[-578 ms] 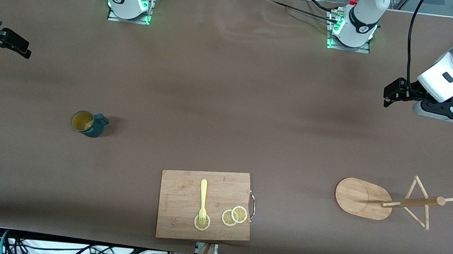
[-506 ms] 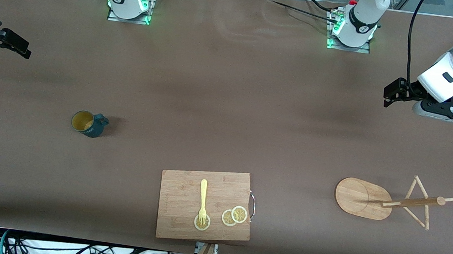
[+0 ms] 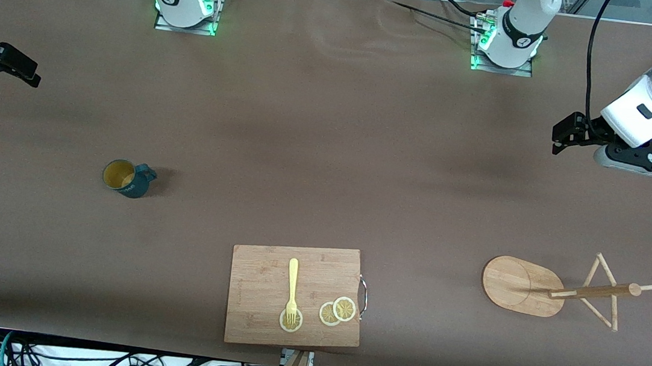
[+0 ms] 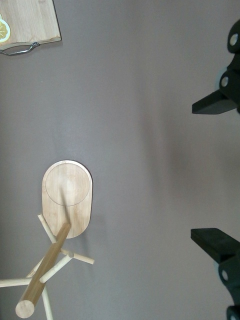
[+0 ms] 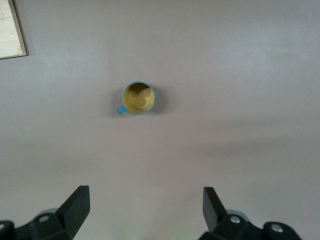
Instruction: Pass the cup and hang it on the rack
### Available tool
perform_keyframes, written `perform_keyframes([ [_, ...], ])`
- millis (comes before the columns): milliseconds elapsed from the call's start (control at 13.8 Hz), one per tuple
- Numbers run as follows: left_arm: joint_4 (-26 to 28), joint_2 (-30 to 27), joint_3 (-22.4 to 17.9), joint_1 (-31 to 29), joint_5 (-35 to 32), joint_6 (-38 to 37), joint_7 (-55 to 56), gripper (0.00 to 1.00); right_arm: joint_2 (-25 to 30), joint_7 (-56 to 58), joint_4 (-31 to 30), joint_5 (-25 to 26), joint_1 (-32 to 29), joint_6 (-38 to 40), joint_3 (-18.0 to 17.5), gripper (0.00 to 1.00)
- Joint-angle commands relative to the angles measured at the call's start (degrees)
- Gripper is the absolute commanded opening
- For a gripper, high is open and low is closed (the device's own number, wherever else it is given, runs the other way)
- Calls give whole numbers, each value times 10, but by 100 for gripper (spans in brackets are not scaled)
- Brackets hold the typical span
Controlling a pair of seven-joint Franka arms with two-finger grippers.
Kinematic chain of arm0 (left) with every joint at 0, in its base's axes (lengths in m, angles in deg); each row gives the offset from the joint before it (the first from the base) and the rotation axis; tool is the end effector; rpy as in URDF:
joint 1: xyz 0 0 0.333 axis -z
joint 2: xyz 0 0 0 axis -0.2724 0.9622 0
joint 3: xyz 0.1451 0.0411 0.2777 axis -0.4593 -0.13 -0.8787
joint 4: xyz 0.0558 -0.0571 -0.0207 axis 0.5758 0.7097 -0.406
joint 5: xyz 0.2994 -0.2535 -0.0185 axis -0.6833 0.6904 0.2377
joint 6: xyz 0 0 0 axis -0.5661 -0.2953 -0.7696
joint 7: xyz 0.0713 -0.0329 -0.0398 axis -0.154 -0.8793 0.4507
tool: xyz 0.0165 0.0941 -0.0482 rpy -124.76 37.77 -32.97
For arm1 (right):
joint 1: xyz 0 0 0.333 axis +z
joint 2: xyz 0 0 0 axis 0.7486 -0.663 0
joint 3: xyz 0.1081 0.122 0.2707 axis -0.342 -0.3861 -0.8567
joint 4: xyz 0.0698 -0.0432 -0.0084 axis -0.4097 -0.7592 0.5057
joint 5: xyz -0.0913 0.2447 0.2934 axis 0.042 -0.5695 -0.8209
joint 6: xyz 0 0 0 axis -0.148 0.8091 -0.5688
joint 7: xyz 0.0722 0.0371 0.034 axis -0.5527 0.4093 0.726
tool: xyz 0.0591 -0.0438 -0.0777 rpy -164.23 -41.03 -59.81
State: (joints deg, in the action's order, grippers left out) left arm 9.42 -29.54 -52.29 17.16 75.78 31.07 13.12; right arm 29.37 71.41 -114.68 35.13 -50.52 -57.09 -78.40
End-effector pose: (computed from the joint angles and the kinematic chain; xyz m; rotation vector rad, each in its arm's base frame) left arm 0.5525 -0.0692 0.5754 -3.1108 0.1976 -0.0107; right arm 0.5596 -0.0271 0.6060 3.0966 -0.1093 -0.0833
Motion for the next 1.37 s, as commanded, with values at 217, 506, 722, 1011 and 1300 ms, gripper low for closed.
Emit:
perform_keyframes([
  [217, 8, -10, 2, -5, 7, 1, -8, 100, -7, 6, 20, 9, -5, 11, -5, 100],
  [506, 8, -10, 2, -5, 7, 0, -8, 100, -7, 6, 20, 9, -6, 10, -5, 100],
  [722, 8, -10, 3, -5, 7, 0, -8, 100, -7, 4, 20, 9, -5, 10, -5, 100],
  [1011, 8, -10, 3, -5, 7, 0, -8, 100, -16, 2, 20, 15, -5, 8, -5, 100],
  [1300, 8, -10, 3, -5, 7, 0, -8, 100, -42, 2, 16, 20, -9, -1, -5, 100],
])
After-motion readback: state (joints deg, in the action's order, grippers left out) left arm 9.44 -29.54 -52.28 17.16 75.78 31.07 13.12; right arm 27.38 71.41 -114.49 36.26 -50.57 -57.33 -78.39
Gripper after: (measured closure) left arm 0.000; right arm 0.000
